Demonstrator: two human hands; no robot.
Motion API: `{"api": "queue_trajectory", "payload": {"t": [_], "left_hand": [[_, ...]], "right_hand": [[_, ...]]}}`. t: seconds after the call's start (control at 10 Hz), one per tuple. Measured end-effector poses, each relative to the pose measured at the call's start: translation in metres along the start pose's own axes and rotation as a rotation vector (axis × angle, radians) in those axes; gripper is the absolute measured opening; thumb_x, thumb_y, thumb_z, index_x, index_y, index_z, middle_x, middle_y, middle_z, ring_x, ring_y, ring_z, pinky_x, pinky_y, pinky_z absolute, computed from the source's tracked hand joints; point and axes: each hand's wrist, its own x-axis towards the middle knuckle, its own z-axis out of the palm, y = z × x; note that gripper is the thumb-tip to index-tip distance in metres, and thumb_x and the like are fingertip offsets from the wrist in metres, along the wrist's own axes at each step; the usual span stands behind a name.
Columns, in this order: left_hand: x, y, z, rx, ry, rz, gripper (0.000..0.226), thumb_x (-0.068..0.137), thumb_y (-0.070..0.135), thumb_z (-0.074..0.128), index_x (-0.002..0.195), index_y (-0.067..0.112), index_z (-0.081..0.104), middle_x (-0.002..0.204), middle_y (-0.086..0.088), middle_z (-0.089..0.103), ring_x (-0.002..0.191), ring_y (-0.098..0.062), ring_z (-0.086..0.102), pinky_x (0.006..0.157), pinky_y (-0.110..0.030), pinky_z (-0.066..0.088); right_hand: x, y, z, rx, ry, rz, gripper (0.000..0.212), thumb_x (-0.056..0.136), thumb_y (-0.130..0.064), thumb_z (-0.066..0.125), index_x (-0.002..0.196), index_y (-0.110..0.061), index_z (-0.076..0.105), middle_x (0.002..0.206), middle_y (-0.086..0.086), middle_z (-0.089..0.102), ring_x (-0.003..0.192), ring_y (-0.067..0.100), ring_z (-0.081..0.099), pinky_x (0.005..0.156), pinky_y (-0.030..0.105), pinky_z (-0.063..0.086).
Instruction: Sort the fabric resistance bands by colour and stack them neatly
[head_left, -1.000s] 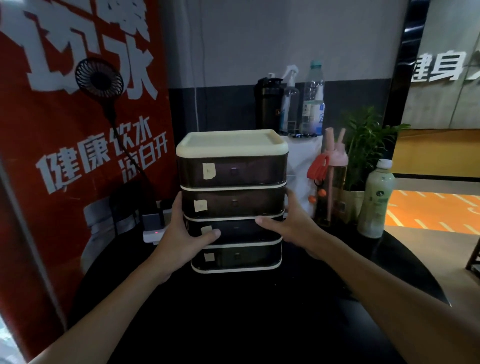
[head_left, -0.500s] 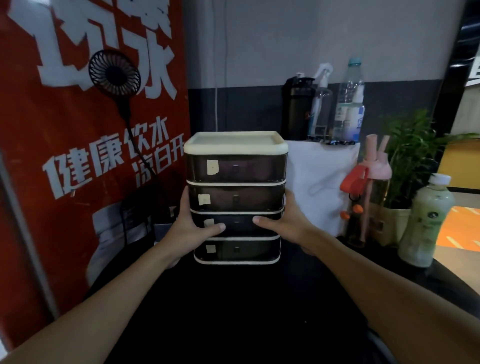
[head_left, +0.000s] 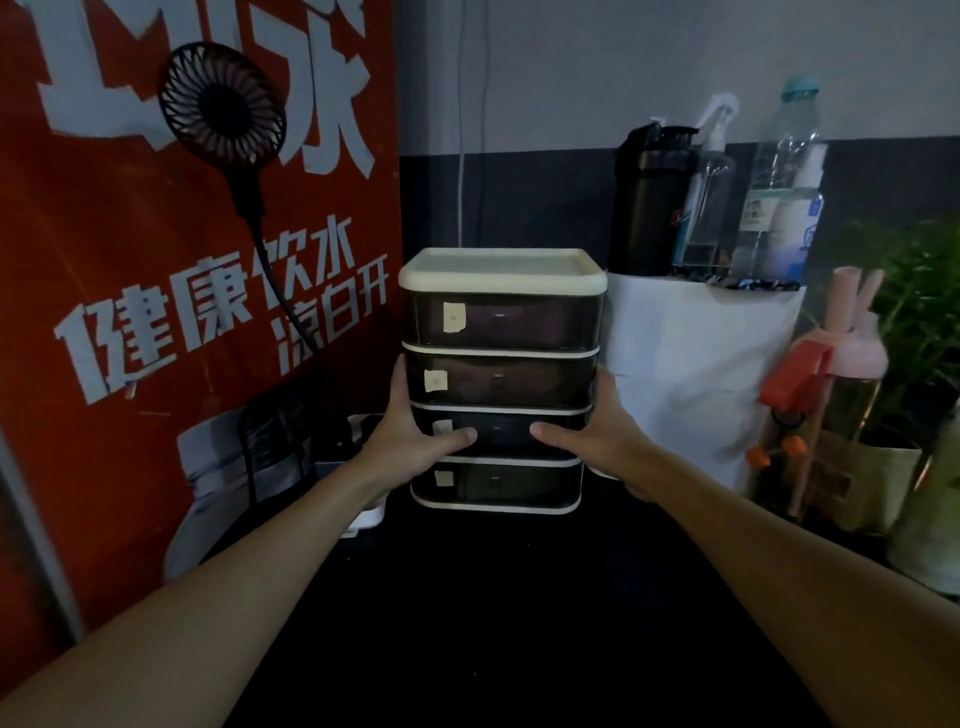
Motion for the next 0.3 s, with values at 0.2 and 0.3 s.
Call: {"api": "queue_trajectory", "payload": {"t": [0.2,0.3], "left_hand": [[-0.004,0.020,-0.011,0.020,0.186,-0.125,0.085,0.075,0.042,0.082,0.142,0.037,0.029,0.126,0.008,0.051,0.123,-0.012,0.048,0.104,-0.033,0.043],[-0.002,0.068,-0.023,0.106,0.295,-0.117,0.027,0.087,0.035,0.071,0.102,0.022,0.053,0.096,0.002,0.057,0.088,-0.007,0.061,0.073,-0.019,0.049]], "right_hand": [[-0.008,-0.021,-0.029,-0.136,-0.054,0.135,0.062,0.083,-0.032,0.075,0.133,-0.024,0.040,0.116,-0.007,0.045,0.111,0.011,0.046,0.095,0.031,0.042],[-0.007,-0.055,-0.056,-0.186,0.043,0.182,0.039,0.093,-0.040,0.058,0.091,-0.002,0.063,0.086,0.009,0.067,0.086,0.026,0.066,0.080,0.040,0.051]]}}
